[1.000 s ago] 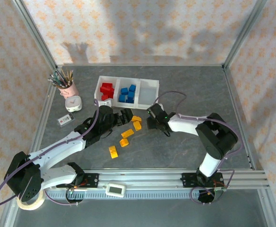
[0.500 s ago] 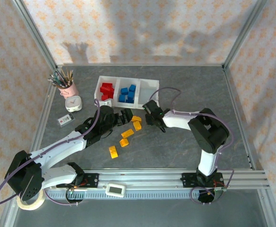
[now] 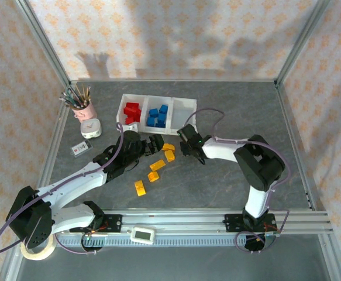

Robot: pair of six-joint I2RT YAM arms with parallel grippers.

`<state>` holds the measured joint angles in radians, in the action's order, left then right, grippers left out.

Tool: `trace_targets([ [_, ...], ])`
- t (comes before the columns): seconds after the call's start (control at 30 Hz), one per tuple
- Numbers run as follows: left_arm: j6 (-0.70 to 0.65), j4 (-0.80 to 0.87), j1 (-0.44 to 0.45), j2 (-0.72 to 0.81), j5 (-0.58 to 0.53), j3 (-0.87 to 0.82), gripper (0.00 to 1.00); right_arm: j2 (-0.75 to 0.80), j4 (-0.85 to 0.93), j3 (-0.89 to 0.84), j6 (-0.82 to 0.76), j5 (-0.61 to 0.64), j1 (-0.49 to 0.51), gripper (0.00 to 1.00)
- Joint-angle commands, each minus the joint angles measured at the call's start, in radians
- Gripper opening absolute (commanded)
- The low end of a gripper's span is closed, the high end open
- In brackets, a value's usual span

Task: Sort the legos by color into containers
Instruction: Pick up the lego from the center of the table, then place the lego in the container.

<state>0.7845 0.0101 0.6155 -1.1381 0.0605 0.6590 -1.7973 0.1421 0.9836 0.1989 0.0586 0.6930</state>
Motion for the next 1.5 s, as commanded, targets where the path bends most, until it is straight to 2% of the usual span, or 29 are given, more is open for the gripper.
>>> trace_targets([
  [0.0,-0.024,0.002,0.009,0.006,-0.031,0.023,0.99,0.074,0.041,-0.003,0.014,0.001,-0.001,0.22],
  [0.23,-0.057,0.04,-0.001,0.018,-0.062,0.053,0.99,0.155,0.132,0.111,0.041,0.031,0.027,0.22],
  [0.43,-0.063,0.063,-0.063,0.055,-0.053,0.051,0.99,0.108,0.14,0.269,0.053,0.027,0.046,0.22],
  [0.63,-0.069,0.082,-0.162,0.113,-0.002,0.031,0.99,-0.079,0.118,0.493,0.06,0.019,0.048,0.21],
  [0.9,-0.094,0.11,-0.233,0.14,0.008,0.023,0.99,-0.37,0.172,0.846,0.027,0.068,0.045,0.23],
  [1.0,-0.098,0.109,-0.245,0.134,0.018,0.022,0.99,-0.458,0.207,0.958,0.019,0.088,0.04,0.3],
  [1.07,-0.1,0.111,-0.251,0.129,0.025,0.025,0.99,-0.498,0.241,1.026,0.018,0.092,0.036,0.42],
  [1.13,-0.104,0.112,-0.254,0.126,0.027,0.029,0.99,-0.507,0.249,1.05,0.016,0.091,0.036,0.48],
  [1.3,-0.113,0.113,-0.255,0.123,0.042,0.044,0.99,-0.435,0.251,1.014,0.003,0.081,0.039,0.57],
  [1.47,-0.114,0.13,-0.254,0.134,0.049,0.048,0.99,-0.278,0.222,0.826,-0.005,0.06,0.059,0.61],
])
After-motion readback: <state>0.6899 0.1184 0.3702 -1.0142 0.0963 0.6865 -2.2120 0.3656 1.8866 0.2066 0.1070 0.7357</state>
